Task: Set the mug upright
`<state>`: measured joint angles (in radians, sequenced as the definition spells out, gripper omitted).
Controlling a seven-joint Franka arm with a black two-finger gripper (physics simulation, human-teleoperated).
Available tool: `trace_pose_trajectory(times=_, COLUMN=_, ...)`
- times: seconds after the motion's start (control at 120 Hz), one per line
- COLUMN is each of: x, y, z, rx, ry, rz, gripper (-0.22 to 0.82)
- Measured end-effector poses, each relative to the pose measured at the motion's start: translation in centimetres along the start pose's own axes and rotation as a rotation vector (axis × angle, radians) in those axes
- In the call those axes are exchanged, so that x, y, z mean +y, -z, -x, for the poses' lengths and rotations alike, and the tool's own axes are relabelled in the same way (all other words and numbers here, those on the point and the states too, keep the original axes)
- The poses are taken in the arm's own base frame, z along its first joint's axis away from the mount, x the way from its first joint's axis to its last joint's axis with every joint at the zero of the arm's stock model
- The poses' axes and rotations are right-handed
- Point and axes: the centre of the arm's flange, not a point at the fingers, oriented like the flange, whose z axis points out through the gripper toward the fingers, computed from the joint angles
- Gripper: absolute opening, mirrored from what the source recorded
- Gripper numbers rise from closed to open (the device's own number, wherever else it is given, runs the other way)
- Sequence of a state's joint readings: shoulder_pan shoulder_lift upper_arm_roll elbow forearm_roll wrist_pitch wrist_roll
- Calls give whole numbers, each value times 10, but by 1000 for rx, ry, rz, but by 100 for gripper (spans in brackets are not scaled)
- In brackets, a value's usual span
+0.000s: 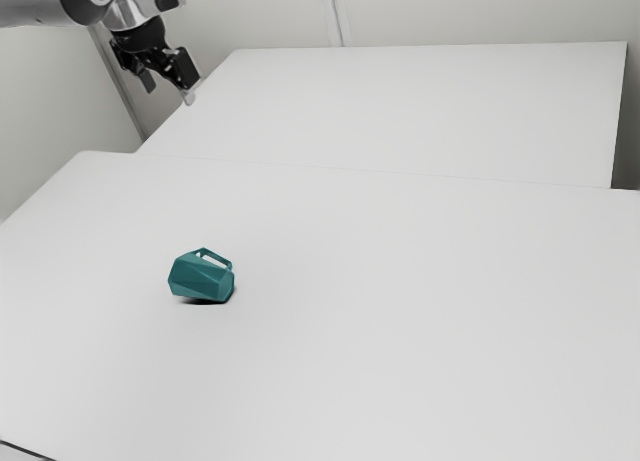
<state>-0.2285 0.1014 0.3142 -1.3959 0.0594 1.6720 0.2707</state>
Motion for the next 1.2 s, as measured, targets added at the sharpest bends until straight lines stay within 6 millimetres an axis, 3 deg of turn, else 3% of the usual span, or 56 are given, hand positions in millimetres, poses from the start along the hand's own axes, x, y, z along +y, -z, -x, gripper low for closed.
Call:
trace_pose_trajectory(times=0.433, x=-4, y=-13, z=7, rx=-19, ry=-3, rz=10, gripper=59)
trace_pose_trajectory(times=0.917, x=-30, y=-72, z=61, rx=-5, ry=59, rz=75, gripper=59)
trace_pose_trajectory(times=1.075, x=-30, y=-99, z=81, rx=21, ry=96, rz=127, gripper=59)
trace_pose_trajectory(times=1.2, x=-41, y=-117, z=93, rx=38, ry=166, rz=193, gripper=59)
